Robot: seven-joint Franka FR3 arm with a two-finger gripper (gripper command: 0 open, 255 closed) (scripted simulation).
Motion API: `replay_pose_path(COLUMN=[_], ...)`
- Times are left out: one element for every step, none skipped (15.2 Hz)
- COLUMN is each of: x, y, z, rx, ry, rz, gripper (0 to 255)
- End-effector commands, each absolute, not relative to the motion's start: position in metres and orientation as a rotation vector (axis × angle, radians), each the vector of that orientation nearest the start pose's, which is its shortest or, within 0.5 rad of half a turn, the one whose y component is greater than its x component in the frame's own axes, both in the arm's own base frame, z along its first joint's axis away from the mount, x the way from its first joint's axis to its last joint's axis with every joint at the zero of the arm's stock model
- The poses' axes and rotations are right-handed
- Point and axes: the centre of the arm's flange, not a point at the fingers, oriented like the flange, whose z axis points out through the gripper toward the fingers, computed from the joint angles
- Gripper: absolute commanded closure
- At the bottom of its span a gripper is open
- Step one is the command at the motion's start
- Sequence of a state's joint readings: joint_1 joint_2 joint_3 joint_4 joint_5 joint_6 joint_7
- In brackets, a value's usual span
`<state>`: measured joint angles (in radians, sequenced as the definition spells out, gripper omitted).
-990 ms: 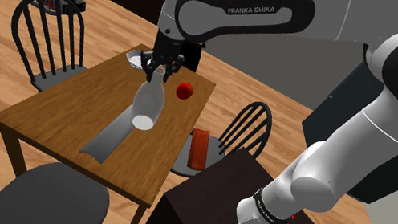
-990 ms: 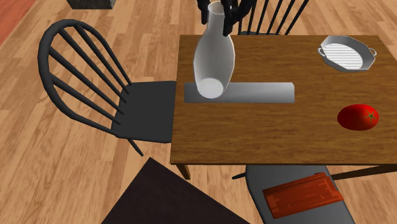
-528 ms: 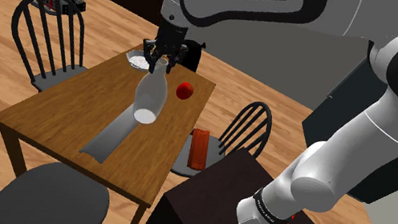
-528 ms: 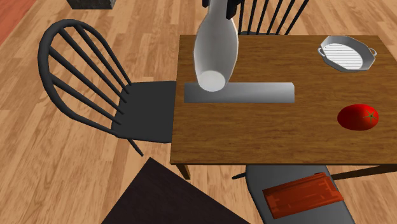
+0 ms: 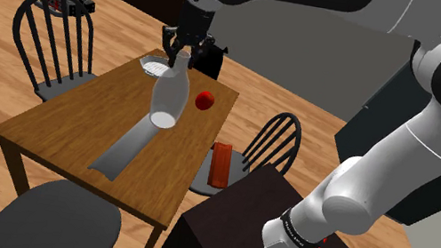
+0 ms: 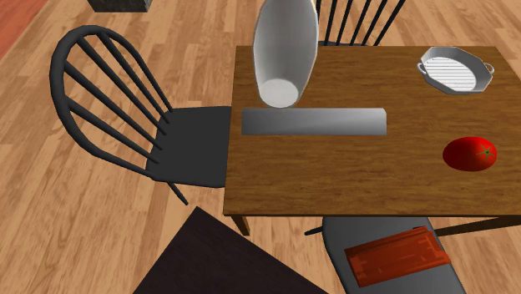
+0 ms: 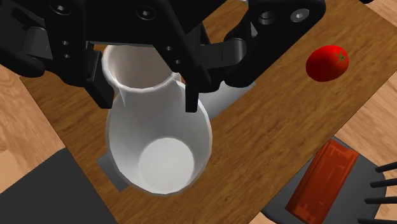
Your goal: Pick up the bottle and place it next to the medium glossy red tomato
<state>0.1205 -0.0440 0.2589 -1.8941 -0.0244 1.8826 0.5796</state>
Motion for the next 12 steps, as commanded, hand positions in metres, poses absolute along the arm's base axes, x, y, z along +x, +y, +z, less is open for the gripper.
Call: replay_pose_path(x=[0.511,0.515,0.518,0.522,0.525,0.529,0.532,0.536,0.539,0.543,0.546,0.550], y=[0.204,0.192,0.179,0.167,0.155,0.142,0.130,0.117,0.105,0.092,0.080,0.067], z=[0.529,0.526,0.524,0.521,0.518,0.515,0.513,0.510,0.507,0.505,0.502,0.499], rx=[-3.143,-3.143,-3.143,-3.143,-3.143,-3.143,-3.143,-3.143,-3.143,-3.143,-3.143,-3.143], ry=[0.304,0.304,0.304,0.304,0.304,0.304,0.304,0.304,0.304,0.304,0.304,0.304], rz=[-0.069,-0.069,-0.069,-0.069,-0.069,-0.069,-0.069,-0.069,-0.069,-0.069,-0.069,-0.069], gripper=[255,255,255,255,255,255,255,255,255,255,255,255])
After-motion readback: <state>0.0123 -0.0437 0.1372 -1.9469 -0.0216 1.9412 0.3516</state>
